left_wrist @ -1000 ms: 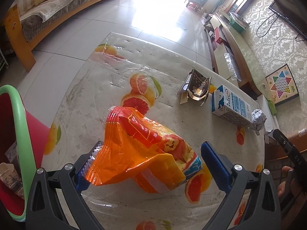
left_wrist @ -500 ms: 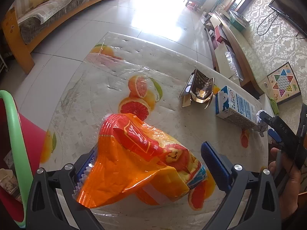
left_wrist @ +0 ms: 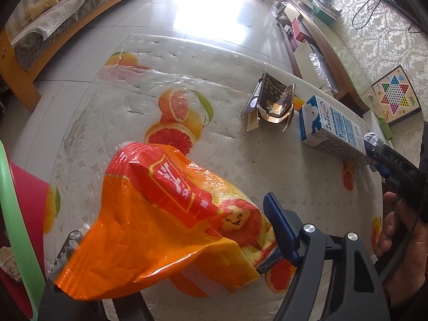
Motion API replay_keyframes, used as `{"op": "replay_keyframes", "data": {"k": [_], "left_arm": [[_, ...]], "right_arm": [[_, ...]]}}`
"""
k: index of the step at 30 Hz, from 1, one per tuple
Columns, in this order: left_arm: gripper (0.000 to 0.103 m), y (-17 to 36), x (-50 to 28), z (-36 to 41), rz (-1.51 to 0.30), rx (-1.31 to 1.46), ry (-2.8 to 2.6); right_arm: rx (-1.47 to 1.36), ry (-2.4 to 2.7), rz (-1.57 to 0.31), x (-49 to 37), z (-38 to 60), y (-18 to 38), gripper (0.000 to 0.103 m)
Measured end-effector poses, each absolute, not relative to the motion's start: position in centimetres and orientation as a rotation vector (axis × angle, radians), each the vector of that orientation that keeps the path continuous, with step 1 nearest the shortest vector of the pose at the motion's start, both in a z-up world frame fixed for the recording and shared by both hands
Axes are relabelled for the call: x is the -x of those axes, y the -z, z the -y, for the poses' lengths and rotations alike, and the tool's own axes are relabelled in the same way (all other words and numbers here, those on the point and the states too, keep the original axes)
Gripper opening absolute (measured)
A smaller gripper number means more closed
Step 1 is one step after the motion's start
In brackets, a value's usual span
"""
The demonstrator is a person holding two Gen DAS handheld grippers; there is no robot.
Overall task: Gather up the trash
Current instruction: 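Grasp the orange snack bag with the left tool, then grasp the crumpled silver paper with the right tool while the left tool holds the orange bag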
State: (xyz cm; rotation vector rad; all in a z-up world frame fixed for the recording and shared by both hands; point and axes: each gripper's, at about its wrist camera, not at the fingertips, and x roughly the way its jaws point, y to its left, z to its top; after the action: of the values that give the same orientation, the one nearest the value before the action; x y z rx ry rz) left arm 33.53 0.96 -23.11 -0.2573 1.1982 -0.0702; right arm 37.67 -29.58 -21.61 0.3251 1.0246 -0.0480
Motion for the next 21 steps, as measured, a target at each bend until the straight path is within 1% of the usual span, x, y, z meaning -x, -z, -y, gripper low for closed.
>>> {"op": "replay_keyframes", "data": {"k": [2, 4, 9, 10, 11, 17, 21], "left_arm": [[0.060, 22.7, -33.3, -0.8, -1.187, 0.233, 0.074], [0.057, 22.1, -32.9, -0.7, -1.175, 0.212, 0.080], [0.055, 19.5, -31.6, -0.7, -1.127, 0.160, 0.111], [0.054, 18.9, -31.2, -0.6, -1.117, 0.151, 0.118], [0.049, 18.1, -30.9, -0.6, -1.105, 0.142, 0.125], [0.049, 13.5, -28.0, -0.3, -1.024, 0.119, 0.172], [0.048, 11.5, -25.9, -0.4, -0.994, 0.123, 0.193]], "right_arm": [[-0.332, 0.048, -1.013, -37.1, 29.9, 21.4, 0.050], [-0.330, 0.045, -0.992, -36.2, 30.1, 20.6, 0.050], [-0.269, 0.039, -0.926, -33.3, 30.2, 16.8, 0.050], [-0.256, 0.036, -0.915, -32.7, 30.2, 16.0, 0.050], [-0.243, 0.034, -0.907, -31.9, 30.1, 15.1, 0.050], [-0.177, 0.010, -0.855, -27.4, 29.0, 10.3, 0.050], [-0.147, -0.014, -0.832, -24.3, 27.7, 8.1, 0.050]]}}
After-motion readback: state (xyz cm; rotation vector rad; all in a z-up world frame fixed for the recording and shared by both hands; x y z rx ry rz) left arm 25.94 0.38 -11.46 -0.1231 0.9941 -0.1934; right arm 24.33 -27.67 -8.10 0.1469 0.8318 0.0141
